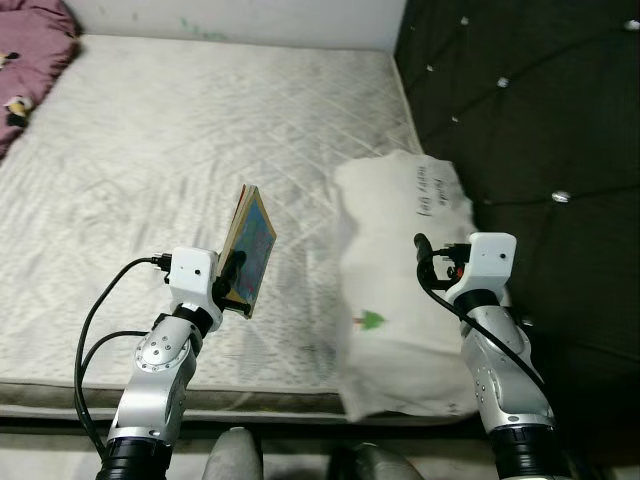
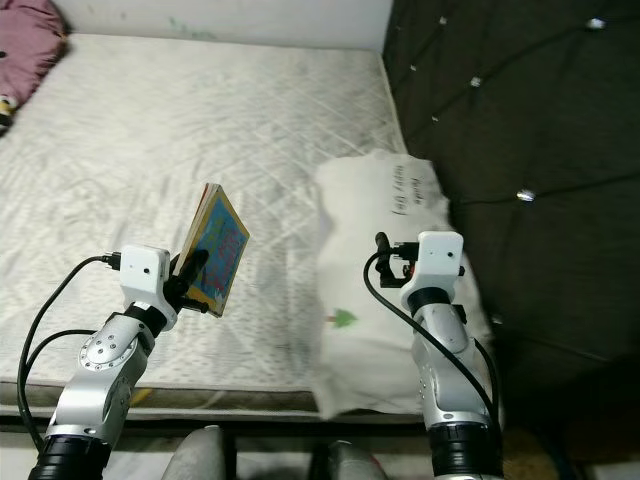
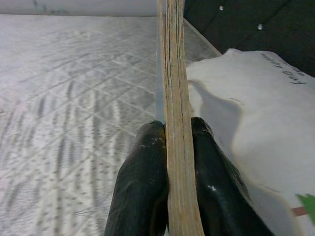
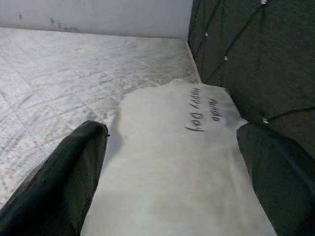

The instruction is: Clean up the room

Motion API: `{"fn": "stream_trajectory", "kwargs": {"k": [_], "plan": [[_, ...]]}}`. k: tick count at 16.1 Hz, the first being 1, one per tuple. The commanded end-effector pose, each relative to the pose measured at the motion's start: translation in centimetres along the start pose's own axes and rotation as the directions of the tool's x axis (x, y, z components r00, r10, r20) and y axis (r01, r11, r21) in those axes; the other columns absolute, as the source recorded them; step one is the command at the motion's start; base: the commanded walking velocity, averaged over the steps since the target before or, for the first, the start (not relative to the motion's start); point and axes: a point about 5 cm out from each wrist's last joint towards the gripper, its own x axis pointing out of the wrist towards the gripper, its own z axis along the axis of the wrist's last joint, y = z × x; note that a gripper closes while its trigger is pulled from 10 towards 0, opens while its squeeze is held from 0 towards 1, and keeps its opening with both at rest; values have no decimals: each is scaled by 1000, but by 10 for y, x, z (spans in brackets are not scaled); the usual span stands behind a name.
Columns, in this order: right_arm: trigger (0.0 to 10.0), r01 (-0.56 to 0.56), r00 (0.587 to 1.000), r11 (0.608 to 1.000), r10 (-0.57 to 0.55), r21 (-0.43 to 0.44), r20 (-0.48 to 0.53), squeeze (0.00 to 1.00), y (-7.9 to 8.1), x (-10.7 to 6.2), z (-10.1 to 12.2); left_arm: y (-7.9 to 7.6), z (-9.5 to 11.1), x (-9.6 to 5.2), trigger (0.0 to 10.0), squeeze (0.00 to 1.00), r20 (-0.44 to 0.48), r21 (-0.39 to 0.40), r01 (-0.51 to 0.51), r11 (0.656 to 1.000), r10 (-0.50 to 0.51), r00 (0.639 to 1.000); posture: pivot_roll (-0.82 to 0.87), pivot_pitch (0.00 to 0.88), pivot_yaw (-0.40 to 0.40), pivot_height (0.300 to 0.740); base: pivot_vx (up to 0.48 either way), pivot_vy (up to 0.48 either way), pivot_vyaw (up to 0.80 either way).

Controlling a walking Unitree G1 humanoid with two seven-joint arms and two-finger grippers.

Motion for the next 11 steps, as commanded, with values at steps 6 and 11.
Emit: {"fn": "stream_trajectory", "kwargs": {"k": [6, 11], "plan": [[10000, -19, 1000, 1000, 19, 6, 4, 0, 4, 0, 1, 11, 14, -3, 10000, 0, 76, -13, -82, 997, 83, 994, 31, 117, -47, 740, 0, 240, 0], [10000, -27, 1000, 1000, 27, 7, 6, 0, 5, -1, 1, 12, 11, -4, 10000, 0, 62, -53, -99, 994, 102, 993, 33, 117, -44, 700, 0, 0, 0]]}}
